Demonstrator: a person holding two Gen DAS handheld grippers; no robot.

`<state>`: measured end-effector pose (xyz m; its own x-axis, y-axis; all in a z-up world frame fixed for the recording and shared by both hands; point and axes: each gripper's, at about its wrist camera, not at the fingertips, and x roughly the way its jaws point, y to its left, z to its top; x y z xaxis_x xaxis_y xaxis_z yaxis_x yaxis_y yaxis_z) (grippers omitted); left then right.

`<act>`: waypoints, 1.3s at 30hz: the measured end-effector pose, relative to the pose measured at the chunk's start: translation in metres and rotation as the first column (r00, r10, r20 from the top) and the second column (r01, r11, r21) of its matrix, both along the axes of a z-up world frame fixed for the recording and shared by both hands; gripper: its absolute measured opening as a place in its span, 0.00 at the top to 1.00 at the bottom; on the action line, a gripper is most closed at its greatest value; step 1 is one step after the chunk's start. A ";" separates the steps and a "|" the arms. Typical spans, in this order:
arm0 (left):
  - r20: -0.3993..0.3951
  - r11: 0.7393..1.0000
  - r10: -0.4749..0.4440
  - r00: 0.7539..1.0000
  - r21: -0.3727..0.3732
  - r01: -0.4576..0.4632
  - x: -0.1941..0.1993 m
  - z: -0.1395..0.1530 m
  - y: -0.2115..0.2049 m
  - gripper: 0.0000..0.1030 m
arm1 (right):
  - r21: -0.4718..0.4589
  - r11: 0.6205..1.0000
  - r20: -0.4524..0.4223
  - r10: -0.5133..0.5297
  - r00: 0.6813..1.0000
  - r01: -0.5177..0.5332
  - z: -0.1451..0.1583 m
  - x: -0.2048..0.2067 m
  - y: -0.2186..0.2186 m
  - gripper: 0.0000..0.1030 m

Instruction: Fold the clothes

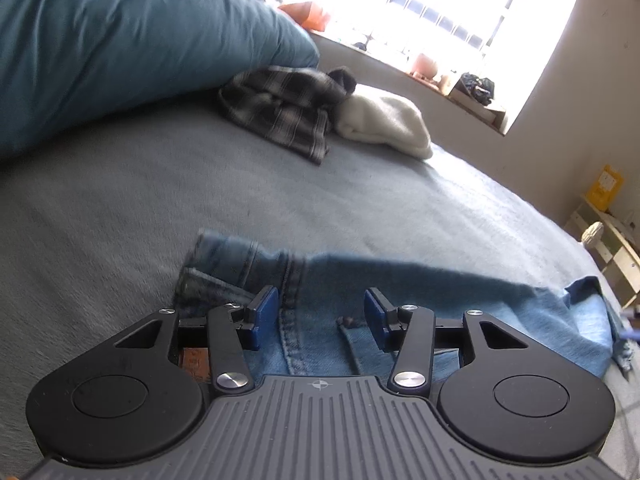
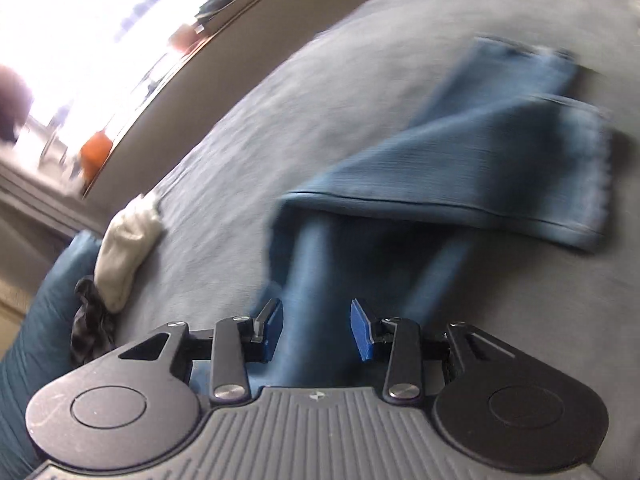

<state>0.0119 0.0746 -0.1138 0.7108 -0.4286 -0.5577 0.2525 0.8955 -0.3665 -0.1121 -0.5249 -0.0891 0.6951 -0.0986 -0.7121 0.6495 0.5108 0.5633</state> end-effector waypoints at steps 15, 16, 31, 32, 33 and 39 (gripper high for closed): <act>-0.095 0.986 -0.064 0.993 0.148 0.078 0.039 -0.017 -0.083 0.54 | -0.202 0.976 -0.118 -0.103 0.988 0.077 -0.020 -0.064 -0.036 0.59; -0.092 0.983 -0.070 0.993 0.162 0.084 0.038 -0.017 -0.085 0.52 | -0.269 0.963 -0.154 -0.079 0.985 0.035 -0.019 -0.060 -0.033 0.58; -0.054 0.967 -0.100 0.994 0.232 0.109 0.034 -0.023 -0.096 0.45 | -0.688 0.506 -0.597 0.011 0.802 -0.520 -0.078 0.015 0.005 0.56; -0.054 0.967 -0.100 0.994 0.232 0.110 0.034 -0.023 -0.096 0.45 | -0.688 0.513 -0.594 0.007 0.804 -0.513 -0.079 0.017 -0.002 0.61; -0.054 0.967 -0.100 0.994 0.232 0.110 0.034 -0.023 -0.096 0.45 | -0.688 0.520 -0.591 0.002 0.807 -0.506 -0.079 0.019 -0.008 0.80; -0.052 0.966 -0.101 0.994 0.232 0.110 0.033 -0.024 -0.096 0.45 | -0.759 0.488 -0.523 -0.063 0.850 -0.431 -0.027 0.010 -0.035 0.97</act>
